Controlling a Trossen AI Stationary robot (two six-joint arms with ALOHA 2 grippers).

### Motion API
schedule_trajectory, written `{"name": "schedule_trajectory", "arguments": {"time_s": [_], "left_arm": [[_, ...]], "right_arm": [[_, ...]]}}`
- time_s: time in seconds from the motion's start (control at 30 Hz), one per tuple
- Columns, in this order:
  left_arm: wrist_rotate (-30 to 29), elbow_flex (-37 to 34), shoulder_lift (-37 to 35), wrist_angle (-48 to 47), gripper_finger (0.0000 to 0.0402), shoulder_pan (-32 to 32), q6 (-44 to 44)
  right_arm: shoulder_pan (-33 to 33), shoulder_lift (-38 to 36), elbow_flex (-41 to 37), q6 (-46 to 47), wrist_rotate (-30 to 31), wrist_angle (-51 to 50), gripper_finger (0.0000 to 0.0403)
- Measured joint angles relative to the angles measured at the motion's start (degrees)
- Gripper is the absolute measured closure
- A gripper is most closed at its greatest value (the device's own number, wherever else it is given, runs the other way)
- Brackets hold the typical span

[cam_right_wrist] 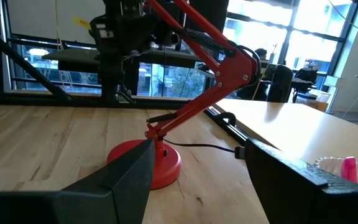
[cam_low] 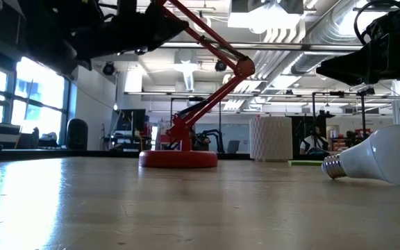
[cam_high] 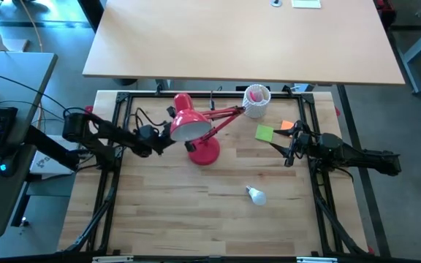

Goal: Screw lightbulb
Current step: Adjust the red lamp

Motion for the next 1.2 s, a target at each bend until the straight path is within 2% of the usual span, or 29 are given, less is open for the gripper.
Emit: {"name": "schedule_trajectory", "arguments": {"time_s": [0.23,0.37,0.5,0.77,0.97,1.2], "left_arm": [[1.94,0.99,0.03,1.44,0.0210,0.09,0.90],[1.26,0.99,-0.33,1.39,0.0229,0.20,0.58],[1.30,0.99,-0.55,1.34,0.0270,-0.02,0.30],[-0.18,1.03,-0.89,-0.08,0.0378,-1.31,-2.19],[-5.99,1.33,-1.22,-6.18,0.0378,-2.27,-4.02],[-8.99,1.12,-1.13,-13.23,0.0378,-3.98,-4.01]], "right_arm": [[-0.01,0.00,0.00,-0.01,0.00,0.00,0.0156],[0.00,0.00,0.00,0.00,0.00,0.00,0.0156],[-0.02,0.00,0.00,0.00,0.00,0.00,0.0156],[-0.01,0.00,0.00,-0.01,0.00,-0.01,0.0156],[-0.01,0.00,0.00,0.00,0.00,0.00,0.0156],[0.00,-0.02,0.00,0.00,0.00,0.00,0.0156]]}}
